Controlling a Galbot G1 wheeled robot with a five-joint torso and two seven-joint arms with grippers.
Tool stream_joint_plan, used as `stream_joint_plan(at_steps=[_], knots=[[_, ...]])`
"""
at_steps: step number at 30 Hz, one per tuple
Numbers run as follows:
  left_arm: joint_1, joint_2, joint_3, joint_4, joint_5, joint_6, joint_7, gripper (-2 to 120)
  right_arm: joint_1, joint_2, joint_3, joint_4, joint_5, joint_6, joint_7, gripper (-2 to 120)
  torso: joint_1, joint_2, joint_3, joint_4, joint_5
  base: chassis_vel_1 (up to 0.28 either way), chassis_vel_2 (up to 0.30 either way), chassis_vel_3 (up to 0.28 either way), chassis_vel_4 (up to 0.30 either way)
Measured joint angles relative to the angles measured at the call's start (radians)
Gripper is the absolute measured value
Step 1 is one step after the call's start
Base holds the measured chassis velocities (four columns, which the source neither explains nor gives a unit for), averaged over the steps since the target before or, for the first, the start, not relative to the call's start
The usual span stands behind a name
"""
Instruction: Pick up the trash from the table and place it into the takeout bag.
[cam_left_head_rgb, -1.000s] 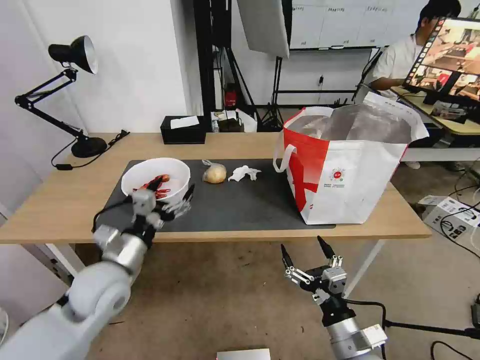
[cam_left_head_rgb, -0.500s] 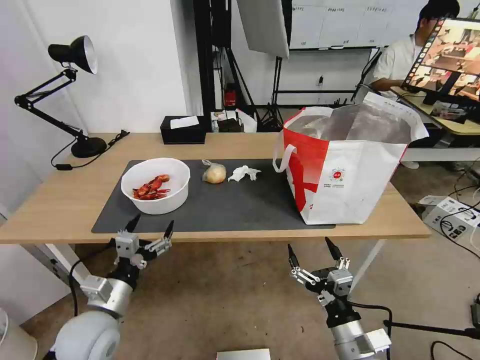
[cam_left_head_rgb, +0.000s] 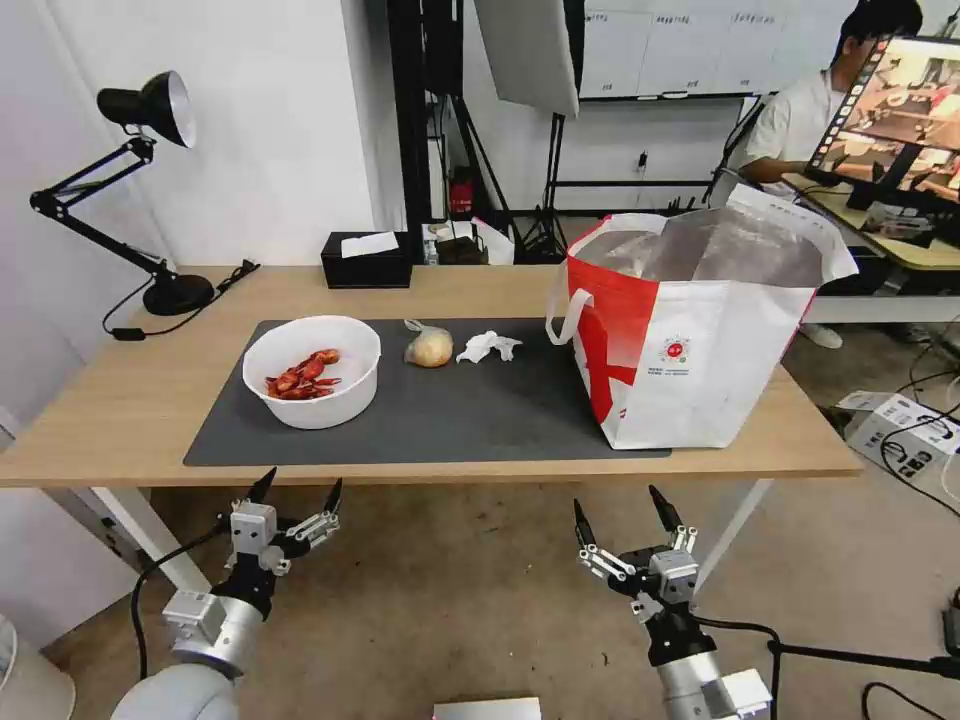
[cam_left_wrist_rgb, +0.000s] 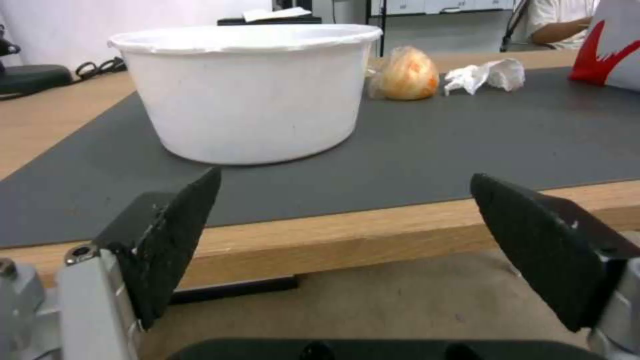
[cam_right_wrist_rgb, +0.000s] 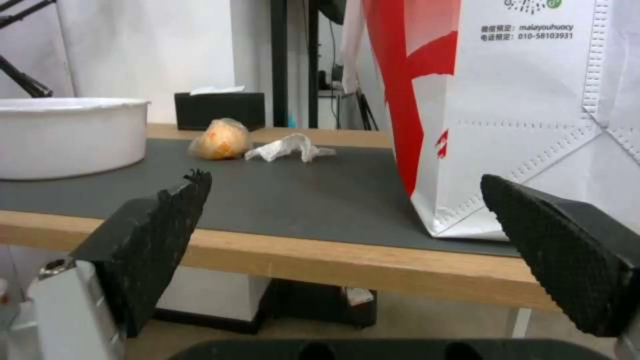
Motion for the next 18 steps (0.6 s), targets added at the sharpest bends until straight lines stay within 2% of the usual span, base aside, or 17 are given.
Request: stream_joint_plan(at_steps=[12,15,16,18], knots=[[-0.007,0.008,0.003,0.003,-0.007,-0.002,0.000,100,0.011,-0.014,-0.020,0.002,0.000,-0.019,-0.002,100,0.000,0.000,0.000,0.0000,0.0000,0.000,0.000,0.000,0.000],[-0.012,0.017,0.004,0.004,-0.012,-0.002,0.000,100,0.089,-0.085,-0.067,0.039,0.052,-0.101,-0.008,100,0.000,0.000,0.000,-0.0001,0.0000,0.000,0.000,0.000,0.000],[-0.012,0.017,0.004,0.004,-0.012,-0.002,0.000,100,0.089,-0.085,-0.067,0.039,0.052,-0.101,-0.008,100,0.000,0.000,0.000,-0.0001,0.0000,0.000,0.000,0.000,0.000],[-0.013,0.019,0.004,0.001,-0.014,-0.002,0.000,100,0.205,-0.160,-0.106,0.058,0.112,-0.171,-0.015,100,0.000,0.000,0.000,0.0000,0.0001,0.000,0.000,0.000,0.000]])
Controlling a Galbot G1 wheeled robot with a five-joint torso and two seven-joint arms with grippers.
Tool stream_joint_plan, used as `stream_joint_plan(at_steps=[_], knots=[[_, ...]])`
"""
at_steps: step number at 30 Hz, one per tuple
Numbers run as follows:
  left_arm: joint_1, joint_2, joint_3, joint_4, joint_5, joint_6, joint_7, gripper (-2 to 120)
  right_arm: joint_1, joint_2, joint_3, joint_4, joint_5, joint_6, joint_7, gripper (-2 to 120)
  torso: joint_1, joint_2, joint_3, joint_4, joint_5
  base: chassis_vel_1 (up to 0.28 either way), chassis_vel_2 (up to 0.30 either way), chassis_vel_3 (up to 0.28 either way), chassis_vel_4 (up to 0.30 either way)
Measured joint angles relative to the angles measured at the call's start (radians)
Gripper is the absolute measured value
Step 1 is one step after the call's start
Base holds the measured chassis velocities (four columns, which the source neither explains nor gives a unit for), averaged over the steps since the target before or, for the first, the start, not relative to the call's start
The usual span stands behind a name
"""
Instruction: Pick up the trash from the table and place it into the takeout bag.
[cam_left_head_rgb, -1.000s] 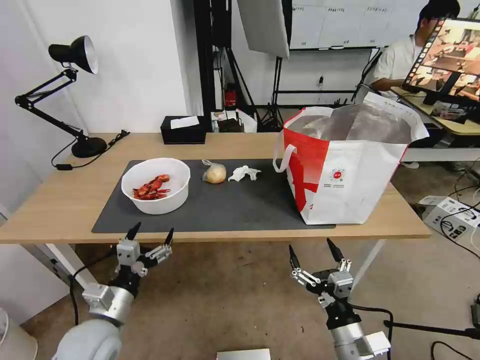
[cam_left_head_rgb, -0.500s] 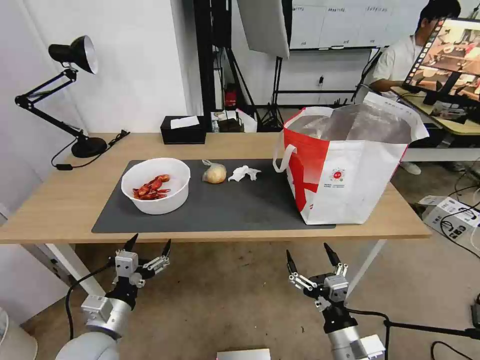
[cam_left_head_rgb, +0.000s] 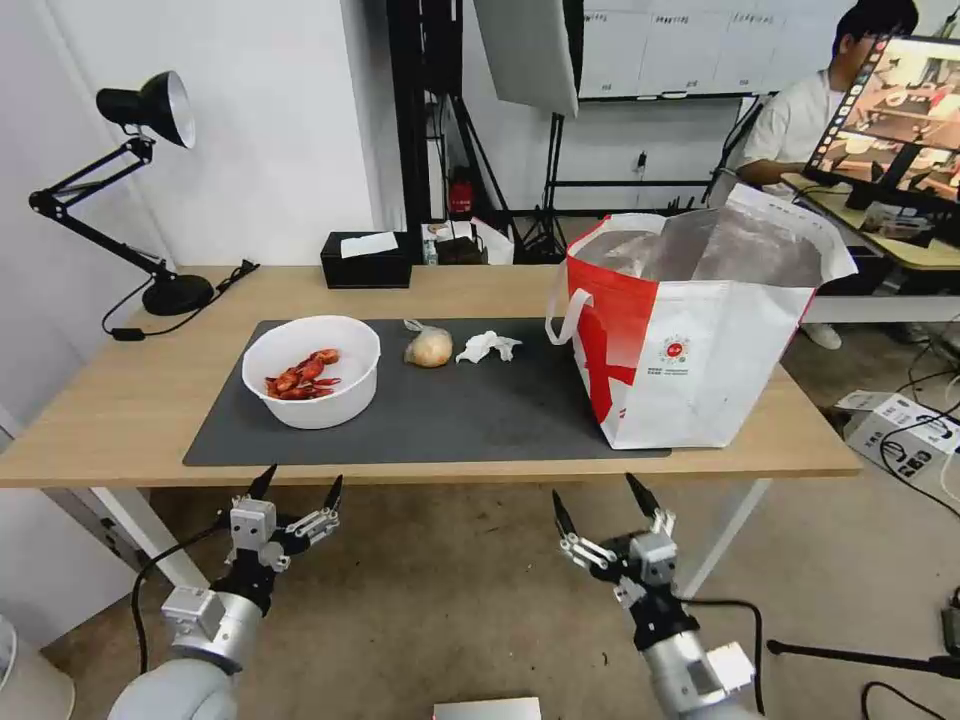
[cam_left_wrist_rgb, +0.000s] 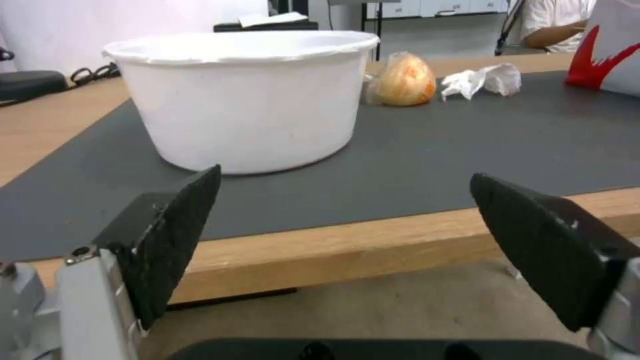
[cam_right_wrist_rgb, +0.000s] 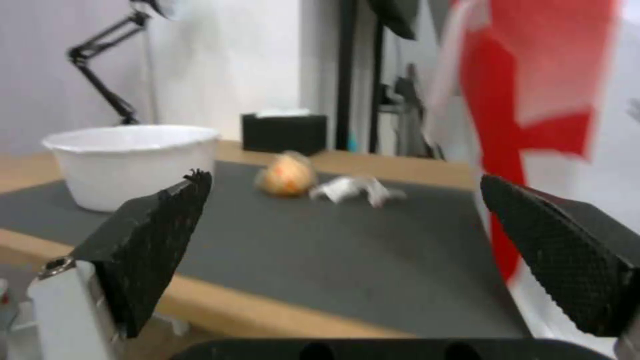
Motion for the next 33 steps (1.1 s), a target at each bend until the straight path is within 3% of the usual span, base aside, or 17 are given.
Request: stream_joint_plan(at_steps=[8,14,20,21,24,33], knots=[[0.016,-0.005,-0.013,-0.006,-0.002,0.000,-0.001,100,0.283,-0.145,-0.120,-0.048,0.162,-0.145,0.007,100,0.000,0.000,0.000,0.0001,-0.0001,0.000,0.000,0.000,0.000],[0.026,-0.012,-0.019,-0.010,-0.002,0.001,-0.001,100,0.459,-0.167,-0.241,-0.121,0.231,-0.212,0.040,100,0.000,0.000,0.000,0.0001,-0.0001,0.000,0.000,0.000,0.000],[0.044,-0.025,-0.029,-0.013,0.002,0.003,-0.002,100,0.725,-0.096,-0.452,-0.253,0.303,-0.358,0.207,100,0.000,0.000,0.000,0.0002,-0.0001,0.000,0.000,0.000,0.000],[0.044,-0.025,-0.029,-0.013,0.002,0.003,-0.002,100,0.725,-0.096,-0.452,-0.253,0.303,-0.358,0.207,100,0.000,0.000,0.000,0.0002,-0.0001,0.000,0.000,0.000,0.000],[0.057,-0.033,-0.037,-0.015,0.005,0.003,-0.002,100,0.857,-0.024,-0.525,-0.344,0.368,-0.446,0.383,100,0.000,0.000,0.000,0.0001,-0.0002,0.000,0.000,0.000,0.000],[0.074,-0.052,-0.047,-0.018,0.012,0.003,-0.002,100,1.089,0.140,-0.586,-0.619,0.480,-0.558,0.611,100,0.000,0.000,0.000,0.0002,-0.0002,0.000,0.000,0.000,0.000]])
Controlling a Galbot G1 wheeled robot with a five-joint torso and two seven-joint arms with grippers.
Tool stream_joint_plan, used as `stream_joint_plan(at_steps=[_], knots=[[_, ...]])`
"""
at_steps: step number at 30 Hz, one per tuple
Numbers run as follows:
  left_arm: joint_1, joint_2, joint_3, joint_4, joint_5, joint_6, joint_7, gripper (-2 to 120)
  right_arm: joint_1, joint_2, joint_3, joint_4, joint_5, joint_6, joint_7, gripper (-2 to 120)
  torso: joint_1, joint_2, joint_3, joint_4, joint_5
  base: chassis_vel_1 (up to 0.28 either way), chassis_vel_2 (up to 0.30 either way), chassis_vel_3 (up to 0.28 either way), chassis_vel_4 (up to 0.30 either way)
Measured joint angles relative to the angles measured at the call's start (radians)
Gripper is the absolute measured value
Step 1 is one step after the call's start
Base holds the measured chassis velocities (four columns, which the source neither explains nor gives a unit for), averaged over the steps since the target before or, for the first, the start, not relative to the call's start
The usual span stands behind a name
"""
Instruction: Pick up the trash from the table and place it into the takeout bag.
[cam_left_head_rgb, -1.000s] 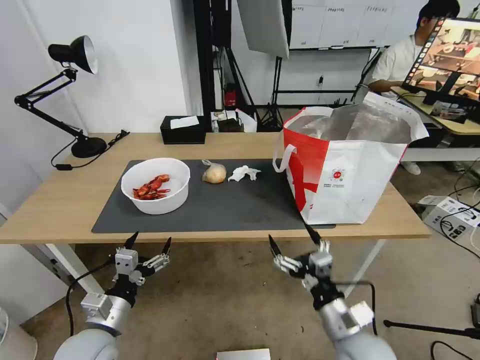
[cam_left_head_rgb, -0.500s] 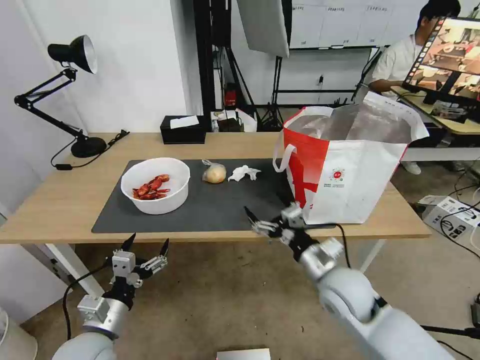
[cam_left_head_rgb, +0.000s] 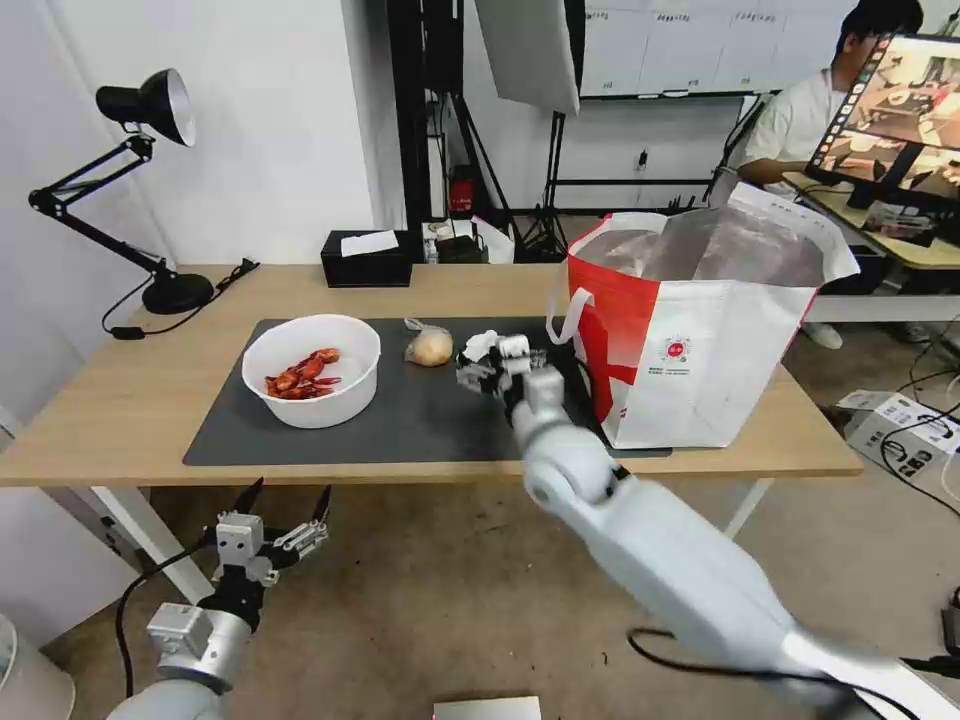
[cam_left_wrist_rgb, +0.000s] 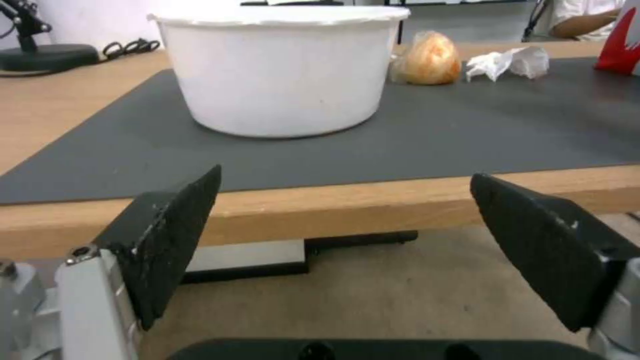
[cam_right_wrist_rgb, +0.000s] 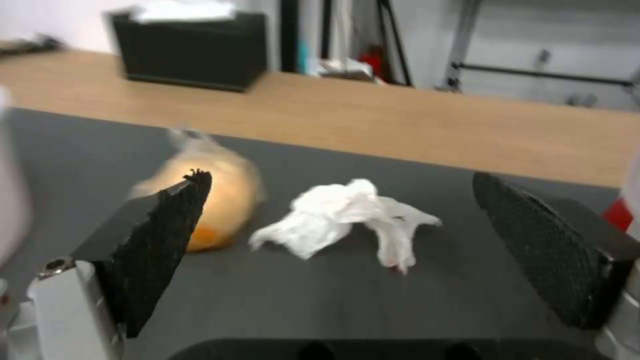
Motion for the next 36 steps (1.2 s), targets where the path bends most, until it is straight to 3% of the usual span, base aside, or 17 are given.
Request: stream_joint_plan(at_steps=[7,14,23,36], knots=[[0.008,-0.010,0.006,0.000,0.011,0.000,0.004,100,0.069,0.088,-0.004,-0.142,0.051,-0.057,0.096,100,0.000,0.000,0.000,0.0000,0.0000,0.000,0.000,0.000,0.000],[0.009,-0.010,0.008,0.001,0.015,-0.001,0.006,100,0.118,0.129,0.004,-0.243,0.119,-0.074,0.136,100,0.000,0.000,0.000,-0.0002,0.0001,0.000,0.000,0.000,0.000],[0.008,-0.008,0.011,0.001,0.014,-0.002,0.006,100,0.182,0.168,0.014,-0.359,0.180,-0.076,0.108,100,0.000,0.000,0.000,-0.0001,0.0001,0.000,0.000,0.000,0.000],[-0.006,0.005,0.012,0.001,0.005,-0.003,0.006,100,0.212,0.224,0.026,-0.422,0.182,-0.097,0.090,100,0.000,0.000,0.000,-0.0001,0.0001,0.000,0.000,0.000,0.000]])
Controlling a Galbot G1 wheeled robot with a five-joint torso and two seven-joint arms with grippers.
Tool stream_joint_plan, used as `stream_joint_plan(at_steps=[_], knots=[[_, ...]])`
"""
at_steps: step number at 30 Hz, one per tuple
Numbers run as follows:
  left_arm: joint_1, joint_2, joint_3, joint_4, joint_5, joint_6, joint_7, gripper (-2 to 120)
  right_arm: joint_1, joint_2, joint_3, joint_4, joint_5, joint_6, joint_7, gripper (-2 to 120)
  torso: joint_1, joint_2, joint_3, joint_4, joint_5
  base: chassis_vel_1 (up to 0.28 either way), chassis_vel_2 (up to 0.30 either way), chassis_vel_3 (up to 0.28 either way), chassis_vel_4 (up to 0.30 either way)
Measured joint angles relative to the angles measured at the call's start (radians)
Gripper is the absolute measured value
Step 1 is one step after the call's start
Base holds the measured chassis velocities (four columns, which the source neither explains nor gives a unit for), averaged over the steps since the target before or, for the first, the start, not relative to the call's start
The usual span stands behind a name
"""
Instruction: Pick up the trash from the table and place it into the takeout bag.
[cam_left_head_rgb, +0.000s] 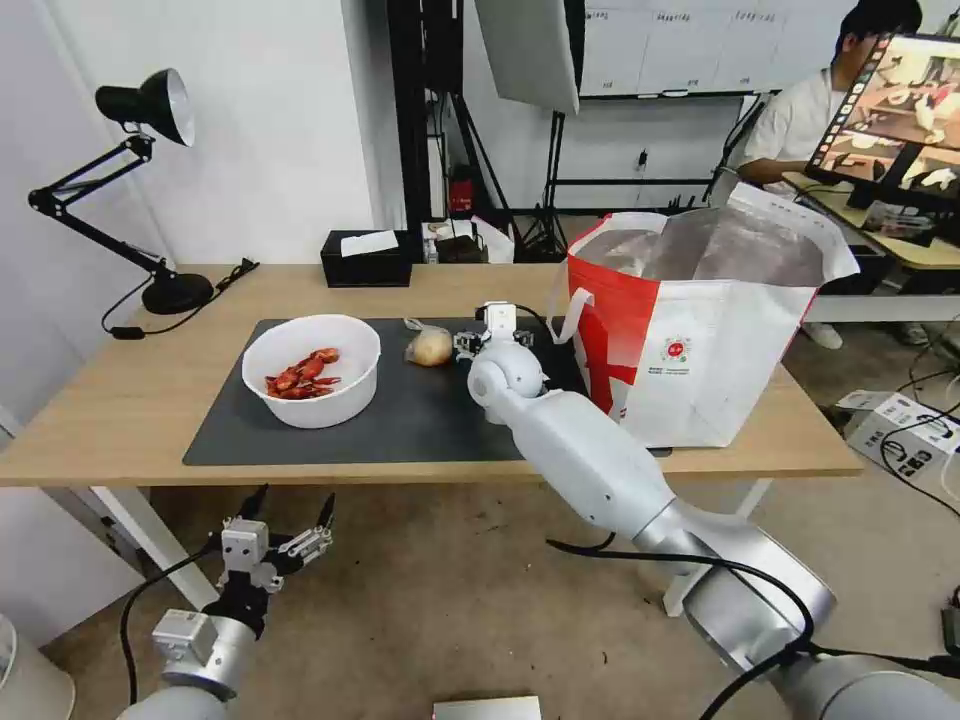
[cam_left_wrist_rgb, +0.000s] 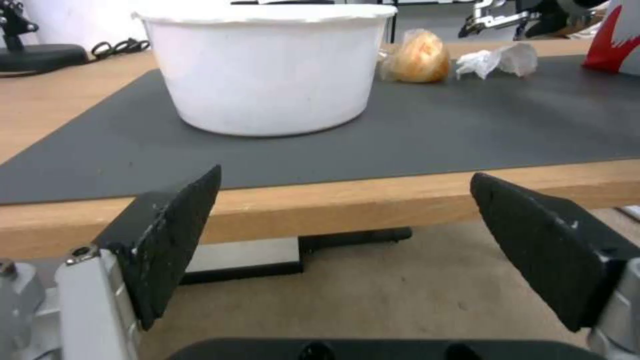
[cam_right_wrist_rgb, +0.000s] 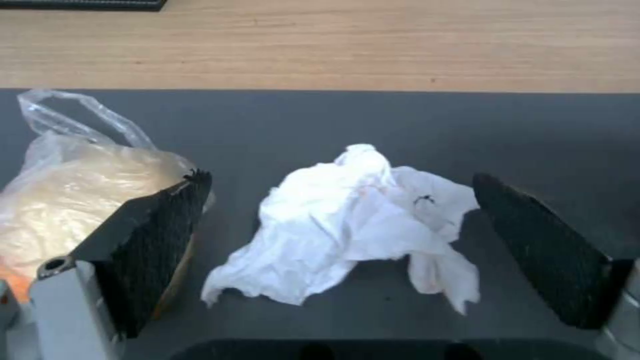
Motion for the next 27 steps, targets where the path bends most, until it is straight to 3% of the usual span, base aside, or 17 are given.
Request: stream_joint_plan(at_steps=[27], knots=[[-0.029,0.013,0.019,0.014,-0.009,0.000,0.000,100,0.055,0.063,0.024,-0.151,-0.045,-0.054,-0.049,100,0.000,0.000,0.000,-0.0001,0.0000,0.000,0.000,0.000,0.000]])
